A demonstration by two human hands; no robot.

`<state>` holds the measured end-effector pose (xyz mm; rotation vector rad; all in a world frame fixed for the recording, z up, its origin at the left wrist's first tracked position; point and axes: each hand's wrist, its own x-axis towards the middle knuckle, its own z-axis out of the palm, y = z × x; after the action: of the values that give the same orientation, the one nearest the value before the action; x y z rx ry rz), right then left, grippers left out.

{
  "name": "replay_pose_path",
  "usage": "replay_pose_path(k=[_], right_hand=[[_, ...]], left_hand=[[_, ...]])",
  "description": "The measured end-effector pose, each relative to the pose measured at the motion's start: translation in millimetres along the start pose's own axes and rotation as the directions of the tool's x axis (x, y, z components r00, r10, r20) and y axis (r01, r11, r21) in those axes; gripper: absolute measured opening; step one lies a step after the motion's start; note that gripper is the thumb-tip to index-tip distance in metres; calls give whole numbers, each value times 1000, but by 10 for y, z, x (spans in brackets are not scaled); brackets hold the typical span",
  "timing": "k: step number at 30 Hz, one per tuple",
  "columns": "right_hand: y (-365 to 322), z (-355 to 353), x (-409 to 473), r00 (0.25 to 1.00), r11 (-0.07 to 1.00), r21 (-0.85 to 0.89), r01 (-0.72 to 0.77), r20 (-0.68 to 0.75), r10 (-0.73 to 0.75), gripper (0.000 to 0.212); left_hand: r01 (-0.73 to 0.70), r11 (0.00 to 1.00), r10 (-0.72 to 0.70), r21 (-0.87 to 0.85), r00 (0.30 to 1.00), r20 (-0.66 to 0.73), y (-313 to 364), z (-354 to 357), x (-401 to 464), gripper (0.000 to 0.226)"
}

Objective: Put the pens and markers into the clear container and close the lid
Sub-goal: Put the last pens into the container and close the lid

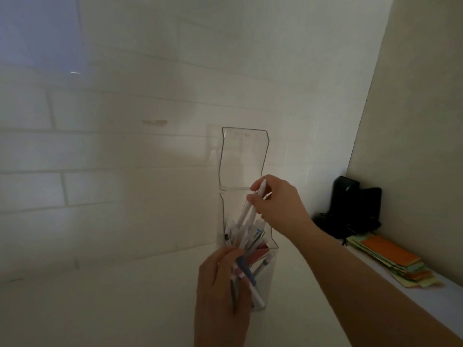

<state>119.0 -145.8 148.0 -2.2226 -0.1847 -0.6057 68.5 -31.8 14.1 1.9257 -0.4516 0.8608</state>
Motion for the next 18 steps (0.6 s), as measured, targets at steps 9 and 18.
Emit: replay_pose_path(k=[9,18], right_hand=[[-143,31,93,967,946,-319,62,255,23,35],[112,158,-44,946,931,-289,222,297,-133,16]], left_hand=[[336,839,-398,-429,915,-61,105,-138,427,37],[479,755,-464,-448,873,153,111,-154,1161,52]])
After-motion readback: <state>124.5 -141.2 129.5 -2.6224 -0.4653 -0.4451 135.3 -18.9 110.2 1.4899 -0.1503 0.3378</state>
